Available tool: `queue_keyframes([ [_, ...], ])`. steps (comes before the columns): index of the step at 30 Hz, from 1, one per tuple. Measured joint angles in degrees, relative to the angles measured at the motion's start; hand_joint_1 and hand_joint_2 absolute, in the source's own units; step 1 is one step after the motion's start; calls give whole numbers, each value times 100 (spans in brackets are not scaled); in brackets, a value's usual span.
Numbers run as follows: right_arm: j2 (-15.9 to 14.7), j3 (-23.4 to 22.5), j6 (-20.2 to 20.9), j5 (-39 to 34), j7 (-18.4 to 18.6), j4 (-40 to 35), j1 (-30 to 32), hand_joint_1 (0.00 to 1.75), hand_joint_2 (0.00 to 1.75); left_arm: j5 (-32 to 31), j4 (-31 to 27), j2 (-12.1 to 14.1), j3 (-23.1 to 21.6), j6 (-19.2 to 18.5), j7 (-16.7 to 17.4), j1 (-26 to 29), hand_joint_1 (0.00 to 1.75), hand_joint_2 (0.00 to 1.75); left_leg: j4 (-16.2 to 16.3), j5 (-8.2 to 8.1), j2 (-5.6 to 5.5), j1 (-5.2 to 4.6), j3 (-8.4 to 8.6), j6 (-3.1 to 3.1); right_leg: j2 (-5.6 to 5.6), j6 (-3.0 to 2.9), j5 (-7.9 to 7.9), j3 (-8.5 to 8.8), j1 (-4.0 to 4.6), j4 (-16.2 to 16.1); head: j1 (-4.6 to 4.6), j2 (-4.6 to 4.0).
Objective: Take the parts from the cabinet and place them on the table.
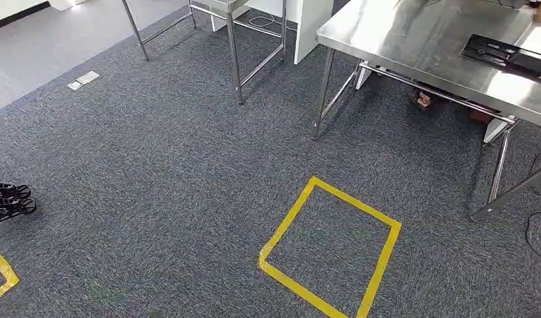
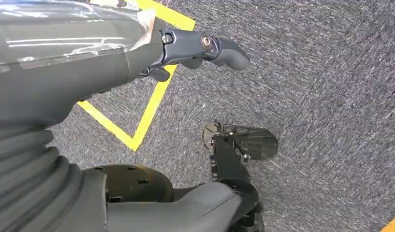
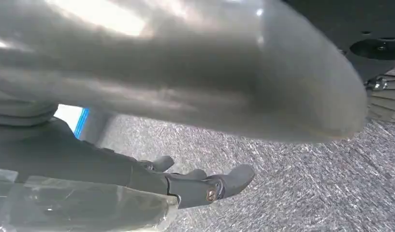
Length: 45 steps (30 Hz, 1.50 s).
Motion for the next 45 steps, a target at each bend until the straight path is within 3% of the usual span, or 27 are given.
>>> queue_keyframes([
  [2, 0, 0, -2, 26, -4, 0, 0, 0, 0, 2, 0, 0, 2, -2, 0, 0, 0, 0, 1, -2, 0, -1, -1, 2, 0, 0, 0, 2, -2, -1, 0, 0],
  [3, 15, 0, 4, 64, -4, 0, 1, 0, 0, 9, 0, 11, 2, -7, 0, -1, 0, 0, 68, -47, 4, -14, -39, 61, -7, 48, 27, 51, -114, -64, -7, 0],
  [5, 35, 0, 11, 107, -4, -2, -5, 0, 0, 22, 0, 15, 4, -15, -11, 2, 0, 0, -110, 24, -26, -29, 78, 194, -35, 86, 41, 115, -22, -131, -57, 0],
  [6, 18, 0, 28, 114, -4, -2, -2, 0, 0, 44, 0, -4, 7, -17, -18, 9, 0, 0, -218, 94, -16, 39, 141, 206, -41, 54, -44, 45, -39, 27, -24, 0],
  [9, 0, 2, 85, 120, -9, -2, -7, 0, 0, 68, 0, -11, 20, -15, -35, 15, 0, 0, -238, 121, -55, 35, 124, 236, -38, -107, -747, -591, -19, 1399, 37, 0],
  [11, -2, 2, 90, 118, -9, 0, 11, 0, 0, 68, 0, -11, 24, -18, -37, 17, 0, 0, -209, 133, -132, 37, 69, 207, -37, -52, -871, -812, -27, 1860, 39, 0],
  [13, -13, 0, 90, 118, -7, 0, 25, 0, 0, 68, 0, -15, 24, -55, -37, 19, 0, 0, -129, 126, -247, 77, 5, 133, -36, 77, -601, -478, -64, 1257, 35, 0],
  [15, -22, 2, 90, 118, -7, 0, 18, 0, 0, 68, 0, -24, 24, -57, -37, 15, 0, 0, 99, 61, -373, 151, -126, -2, 161, 207, -302, 107, -150, 207, 55, 0],
  [16, 18, 2, 98, 120, -9, 9, 17, 0, 0, 68, 4, -2, 28, -59, -37, 20, 0, 0, 152, 16, -421, 92, -167, -90, 344, 150, -340, -23, -76, 369, 107, 0],
  [17, 4, 2, 90, 129, -13, 6, 26, 0, 0, 68, 2, -11, 31, -61, -44, 13, 0, 0, 217, -28, -464, 102, -196, -127, 309, 10, -351, -55, -96, 428, 83, -2],
  [20, -4, 2, 94, 171, -13, 4, 15, 0, 0, 83, 4, -11, 42, -61, -46, 35, 0, 0, 197, 17, -585, 164, -221, -197, 146, -162, -359, -34, -59, 518, 28, 0],
  [21, 0, 4, 94, 177, -13, 4, 5, 0, 0, 98, 4, -13, 44, -61, -46, 54, 0, 0, 268, -10, -456, 176, -246, -194, 68, -204, -340, -54, -52, 515, -13, 0],
  [22, 4, 4, 96, 179, -13, 7, 6, 0, 0, 105, 4, -11, 46, -61, -46, 54, 0, 0, 516, -205, -137, 121, -364, -149, 32, -228, -325, -42, -21, 515, -40, 0],
  [23, 7, 4, 96, 188, -13, 5, 16, 0, 0, 112, 4, -13, 52, -61, -48, 42, 0, 0, 960, -488, 42, 88, -575, -115, -41, -262, -331, -55, 11, 516, -65, 0],
  [25, -2, 4, 96, 190, -13, 7, 56, 0, 0, 111, 4, -13, 63, -61, -50, 25, 0, 0, 1939, -944, 170, 44, -1012, -64, -232, -273, -337, -70, 86, 517, -70, 0],
  [26, -4, 4, 96, 190, -13, 7, 66, 0, 0, 111, 4, -13, 78, -61, -50, 31, 0, 0, 2172, -1000, 189, 28, -1106, -31, -314, -289, -346, -73, 121, 517, -79, 0],
  [28, -4, 4, 96, 190, -13, 7, 57, 0, 0, 111, 4, -15, 98, -63, -50, 44, 0, 0, 1862, -781, 216, -25, -893, 74, -461, -313, -364, -66, 176, 517, -76, 0],
  [29, 0, 4, 96, 190, -13, 7, 51, 0, 0, 111, 4, -13, 101, -66, -50, 43, 0, 0, 1395, -574, 273, -72, -609, 155, -530, -320, -373, -49, 195, 517, -81, 0],
  [30, 0, 4, 96, 190, -17, 7, 44, 0, 0, 111, 4, -13, 103, -68, -55, 35, 0, 0, 878, -397, 431, -132, -295, 246, -591, -334, -386, -26, 205, 517, -74, 0],
  [31, 13, 7, 96, 192, -22, 7, 45, 0, 0, 111, 4, -7, 105, -68, -57, 19, 0, 0, 573, -419, 743, -215, -137, 308, -639, -325, -407, -13, 229, 519, -77, 0],
  [35, 4, 7, 96, 205, -31, 4, 19, 0, 0, 116, 4, -9, 107, -70, -61, 20, 0, 0, 527, -386, 461, -268, -170, 298, -874, -248, -444, 44, 258, 476, -68, 0],
  [36, 7, 7, 96, 208, -28, 4, 4, 0, 0, 116, 4, -13, 107, -70, -63, 24, 0, 0, 452, -326, 389, -173, -112, 343, -767, -183, -505, 16, 248, 504, -66, 0],
  [37, 2, 9, 96, 208, -31, 4, 2, 0, 0, 116, 4, -9, 107, -68, -63, 19, 0, 0, 430, -315, 324, -182, -98, 365, -382, -186, -616, -23, 242, 690, -33, 0],
  [39, 0, 9, 96, 208, -33, 4, 26, 0, 0, 116, 7, -11, 109, -68, -66, -7, 0, 0, 432, -299, 181, -191, -114, 406, -99, -255, -997, -412, 221, 1536, -13, 0],
  [41, -7, 9, 103, 208, -33, 7, 52, 0, 0, 118, 7, -13, 109, -72, -66, 5, 0, 0, 436, -299, -8, -196, -122, 409, -61, -237, -1195, -795, 220, 2263, -9, 0],
  [44, -7, 9, 103, 208, -31, 7, 64, 0, 0, 116, 7, -17, 107, -72, -66, 18, 0, 0, 439, -297, -166, -190, -110, 407, -57, -154, -998, -729, 214, 2019, -5, 0],
  [45, -7, 9, 103, 208, -31, 7, 60, 0, 0, 114, 7, -20, 109, -72, -63, 18, 0, 0, 441, -295, -272, -189, -95, 403, -22, -82, -712, -486, 193, 1445, 2, 0],
])
